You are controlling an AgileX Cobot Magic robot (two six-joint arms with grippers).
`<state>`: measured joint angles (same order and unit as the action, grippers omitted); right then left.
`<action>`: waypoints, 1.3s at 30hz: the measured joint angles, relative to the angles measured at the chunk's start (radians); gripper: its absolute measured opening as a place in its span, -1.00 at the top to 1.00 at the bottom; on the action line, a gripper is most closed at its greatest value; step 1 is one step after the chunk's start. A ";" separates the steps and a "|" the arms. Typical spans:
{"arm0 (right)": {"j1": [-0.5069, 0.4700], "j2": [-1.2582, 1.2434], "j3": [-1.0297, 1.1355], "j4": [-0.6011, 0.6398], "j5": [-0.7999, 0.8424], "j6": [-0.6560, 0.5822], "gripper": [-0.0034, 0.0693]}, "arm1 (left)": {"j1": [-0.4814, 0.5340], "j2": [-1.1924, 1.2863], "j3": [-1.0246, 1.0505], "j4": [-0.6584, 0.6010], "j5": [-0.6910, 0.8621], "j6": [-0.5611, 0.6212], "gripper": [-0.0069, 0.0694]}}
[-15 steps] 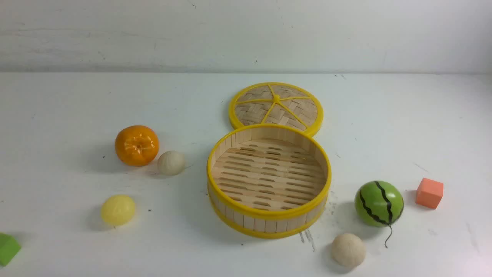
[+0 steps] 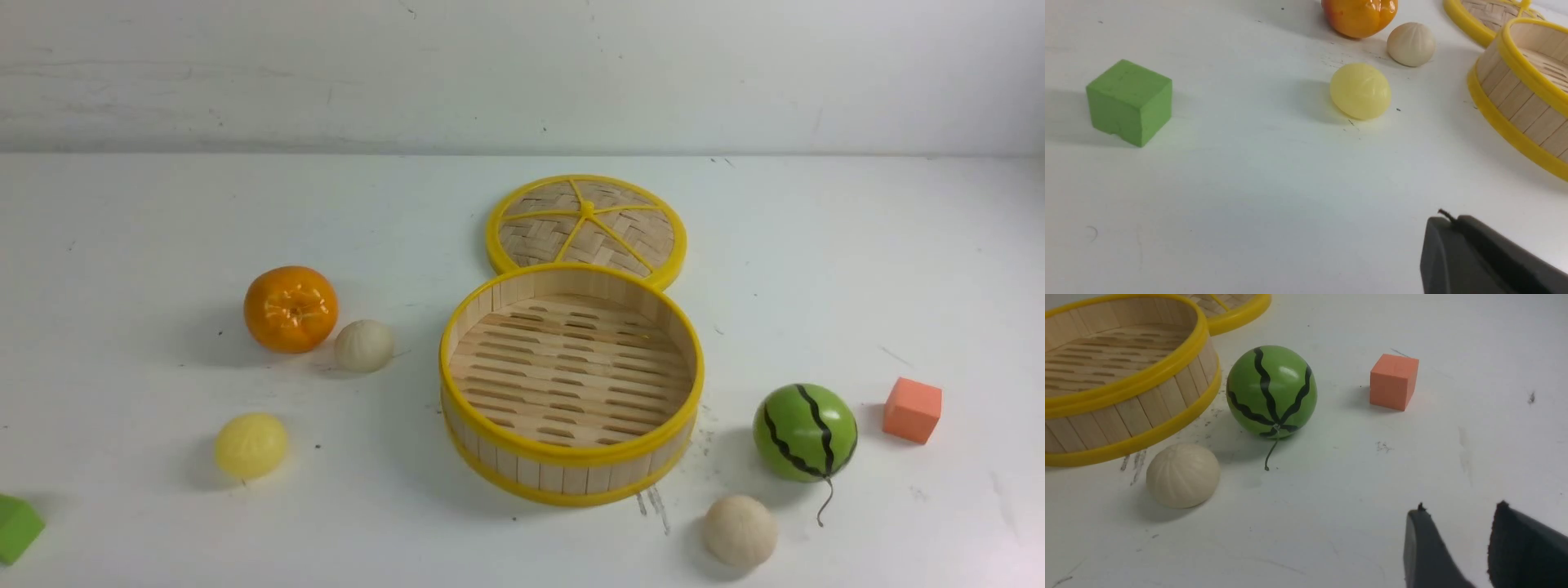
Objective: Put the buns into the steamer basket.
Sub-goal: Use the left arm to grab a steamed stuffed bun
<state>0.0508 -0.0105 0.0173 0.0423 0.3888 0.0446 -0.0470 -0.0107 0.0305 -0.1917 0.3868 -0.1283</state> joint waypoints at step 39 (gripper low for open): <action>0.000 0.000 0.000 0.000 0.000 0.000 0.25 | 0.000 0.337 -0.557 -0.385 0.245 -0.002 0.76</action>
<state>0.0508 -0.0105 0.0173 0.0423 0.3888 0.0446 -0.0470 0.3263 -0.5261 -0.5769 0.6319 -0.1304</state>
